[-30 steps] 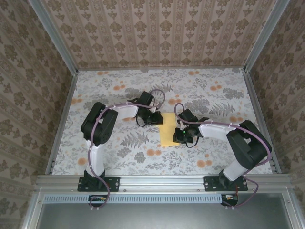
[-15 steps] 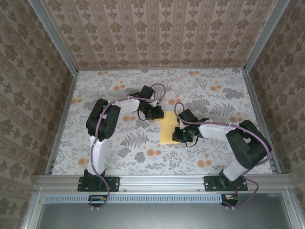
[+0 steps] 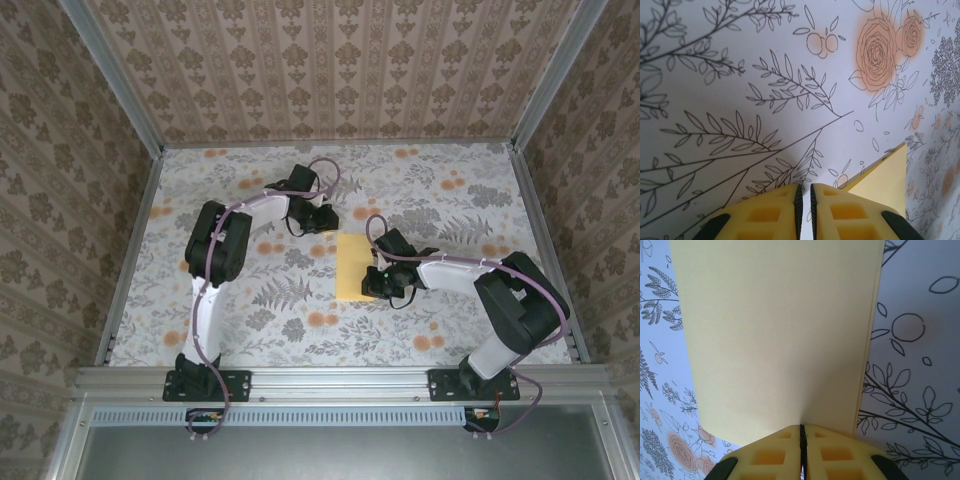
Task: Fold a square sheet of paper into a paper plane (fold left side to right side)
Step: First fold the square sheet of paper in half at the center of the table, then fold the triangle a second time at the center of the table.
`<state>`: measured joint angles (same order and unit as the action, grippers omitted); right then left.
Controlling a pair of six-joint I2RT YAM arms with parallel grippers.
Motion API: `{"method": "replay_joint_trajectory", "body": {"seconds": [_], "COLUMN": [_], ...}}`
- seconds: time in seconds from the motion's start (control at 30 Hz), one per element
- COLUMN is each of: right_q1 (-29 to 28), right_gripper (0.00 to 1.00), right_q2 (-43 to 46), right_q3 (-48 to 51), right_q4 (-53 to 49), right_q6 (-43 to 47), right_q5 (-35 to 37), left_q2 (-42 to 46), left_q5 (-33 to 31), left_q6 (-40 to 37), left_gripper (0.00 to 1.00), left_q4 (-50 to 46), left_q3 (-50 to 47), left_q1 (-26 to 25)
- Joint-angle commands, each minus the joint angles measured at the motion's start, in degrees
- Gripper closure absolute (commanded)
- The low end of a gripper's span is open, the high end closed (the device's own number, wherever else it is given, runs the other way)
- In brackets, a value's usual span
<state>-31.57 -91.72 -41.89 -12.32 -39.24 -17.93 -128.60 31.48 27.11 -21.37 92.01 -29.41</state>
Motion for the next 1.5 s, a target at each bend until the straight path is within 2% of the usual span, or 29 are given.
{"method": "replay_joint_trajectory", "body": {"seconds": [0.0, 0.3, 0.4, 0.67, 0.8, 0.97, 1.1, 1.23, 1.33, 1.47], "right_q1": [-0.8, -0.8, -0.8, 0.7, 2.1, 3.8, 5.6, 7.2, 7.4, 7.4], "right_gripper": [0.89, 0.86, 0.77, 0.47, 0.27, 0.02, 0.0, 0.02, 0.1, 0.25], "right_q2": [-2.2, 0.6, 4.1, 15.2, 19.6, 23.5, 23.6, 21.6, 18.8, 13.0], "right_q3": [3.4, 2.3, 1.7, 2.2, 3.9, 5.9, 5.7, 4.8, 3.3, 1.0], "right_q4": [-7.3, 1.5, 3.1, 4.4, 5.5, 5.2, 0.8, -3.1, -5.8, -6.4], "right_q6": [-0.9, -3.2, -2.8, -0.3, -0.4, -0.9, -1.1, -0.7, -1.0, -1.0], "right_q5": [1.9, -1.2, 0.8, 10.2, 12.4, 11.8, 9.3, 4.0, 0.2, -6.3], "left_q2": [-1.6, 9.5, 14.4, 20.6, 18.5, 12.9, 10.2, 9.5, 9.8, 10.2], "left_q5": [-4.3, -4.9, -4.0, -0.9, -0.9, -1.0, -2.6, -3.2, -3.7, -3.6], "left_q6": [-1.7, -2.8, -2.3, 1.4, 2.7, 3.2, 3.1, 3.1, 3.0, 3.5], "left_gripper": [0.83, 0.79, 0.79, 0.79, 0.79, 0.81, 0.81, 0.82, 0.82, 0.82], "left_q4": [-0.3, 0.5, 1.4, 5.4, 7.0, 6.8, 5.7, 5.6, 5.9, 6.8], "left_q3": [1.0, -5.5, -9.6, -19.2, -19.1, -15.3, -13.7, -14.7, -16.2, -18.0], "left_q1": [1.3, 2.3, 2.1, -1.8, -4.3, -6.3, -6.8, -6.8, -6.8, -6.9]}}
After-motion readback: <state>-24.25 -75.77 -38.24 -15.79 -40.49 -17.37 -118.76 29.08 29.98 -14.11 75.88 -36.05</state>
